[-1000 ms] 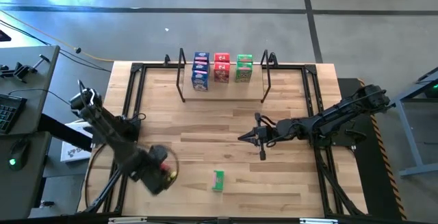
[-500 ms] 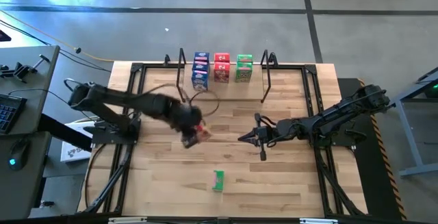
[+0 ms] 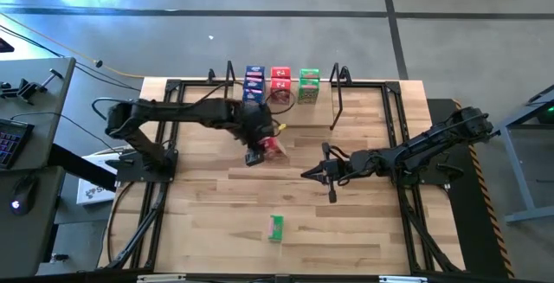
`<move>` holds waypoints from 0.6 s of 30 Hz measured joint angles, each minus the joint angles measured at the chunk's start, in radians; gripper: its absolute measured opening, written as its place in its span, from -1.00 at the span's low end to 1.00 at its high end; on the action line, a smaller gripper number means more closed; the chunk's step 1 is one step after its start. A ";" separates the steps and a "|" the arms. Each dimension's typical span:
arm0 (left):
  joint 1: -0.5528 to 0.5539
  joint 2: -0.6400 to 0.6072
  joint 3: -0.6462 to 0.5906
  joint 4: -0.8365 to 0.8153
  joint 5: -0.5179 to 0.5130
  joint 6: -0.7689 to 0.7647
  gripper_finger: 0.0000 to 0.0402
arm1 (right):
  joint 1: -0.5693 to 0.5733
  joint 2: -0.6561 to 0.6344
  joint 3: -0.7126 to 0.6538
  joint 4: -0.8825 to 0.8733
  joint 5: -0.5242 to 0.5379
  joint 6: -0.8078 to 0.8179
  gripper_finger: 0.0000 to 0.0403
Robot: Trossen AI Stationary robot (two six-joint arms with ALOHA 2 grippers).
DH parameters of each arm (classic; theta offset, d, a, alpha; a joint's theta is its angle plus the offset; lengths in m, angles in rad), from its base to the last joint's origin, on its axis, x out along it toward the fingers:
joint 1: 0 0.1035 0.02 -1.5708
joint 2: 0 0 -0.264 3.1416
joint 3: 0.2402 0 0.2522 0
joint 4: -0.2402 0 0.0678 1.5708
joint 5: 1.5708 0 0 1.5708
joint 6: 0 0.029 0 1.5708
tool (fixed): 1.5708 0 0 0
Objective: Stack cereal on shelf
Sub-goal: Move the red cereal box to the center of the table
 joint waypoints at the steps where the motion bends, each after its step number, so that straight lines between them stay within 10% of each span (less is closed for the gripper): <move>1: 0.004 0.017 0.023 -0.005 0.001 0.024 -0.09 | 0.000 0.000 0.000 0.002 0.000 -0.001 -1.00; 18: 0.033 0.308 0.311 -0.099 0.007 0.234 -0.08 | 0.000 0.000 0.000 0.001 0.000 -0.001 -1.00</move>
